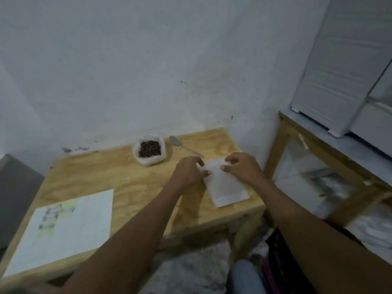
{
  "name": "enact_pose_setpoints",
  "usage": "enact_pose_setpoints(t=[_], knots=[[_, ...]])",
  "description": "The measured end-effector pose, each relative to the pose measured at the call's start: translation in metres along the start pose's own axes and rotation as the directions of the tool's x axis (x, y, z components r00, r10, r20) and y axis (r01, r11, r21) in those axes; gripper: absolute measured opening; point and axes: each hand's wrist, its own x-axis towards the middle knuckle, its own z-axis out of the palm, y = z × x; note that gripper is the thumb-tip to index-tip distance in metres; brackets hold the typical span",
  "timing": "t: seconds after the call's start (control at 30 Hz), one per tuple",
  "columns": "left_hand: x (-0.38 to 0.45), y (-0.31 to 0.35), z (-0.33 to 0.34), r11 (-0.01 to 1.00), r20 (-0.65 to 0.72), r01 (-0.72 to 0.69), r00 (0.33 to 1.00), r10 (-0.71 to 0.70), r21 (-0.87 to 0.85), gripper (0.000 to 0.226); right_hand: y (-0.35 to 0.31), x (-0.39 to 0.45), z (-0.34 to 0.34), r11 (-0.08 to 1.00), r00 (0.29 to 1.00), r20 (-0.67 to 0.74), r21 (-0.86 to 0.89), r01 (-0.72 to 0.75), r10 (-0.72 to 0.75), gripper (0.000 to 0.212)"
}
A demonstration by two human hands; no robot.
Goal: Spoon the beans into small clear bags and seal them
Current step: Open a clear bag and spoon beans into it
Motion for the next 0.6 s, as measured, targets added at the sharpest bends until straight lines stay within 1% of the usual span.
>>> enact_pose_setpoints(t=[0.03,0.1,0.17,0.27,0.4,0.47,0.6], knots=[[-0.002,0.001,0.003,1.0,-0.004,0.007,1.0,-0.007,0.006,0.046,0.003,-0.002,0.003,1.0,0.999,0.026,-0.012,-0.02,0.02,0.04],[-0.003,0.003,0.008,1.0,-0.037,0.022,0.999,-0.021,0.021,0.047,0.005,-0.006,0.007,0.995,0.999,0.039,-0.095,-0.026,0.029,0.046],[-0.004,0.008,0.01,0.999,-0.035,0.049,0.998,-0.048,0.015,0.048,0.005,-0.007,0.013,0.985,0.999,0.034,-0.171,-0.021,0.027,0.049],[-0.001,0.013,0.009,0.998,-0.073,0.067,0.995,-0.066,0.015,0.048,0.001,-0.005,0.012,0.975,1.0,-0.008,-0.22,-0.016,0.015,0.048],[0.0,0.019,0.014,0.996,-0.132,0.091,0.987,-0.092,-0.014,0.031,-0.003,-0.005,0.01,0.96,0.999,-0.04,-0.281,-0.002,-0.009,0.048],[0.001,0.02,0.015,0.995,-0.164,0.096,0.981,-0.099,-0.027,0.03,-0.006,-0.006,0.008,0.95,0.997,-0.075,-0.313,0.001,-0.026,0.045],[0.002,0.024,0.018,0.995,-0.21,0.094,0.972,-0.102,-0.044,0.031,-0.011,-0.006,0.005,0.959,0.989,-0.137,-0.284,0.008,-0.048,0.039]])
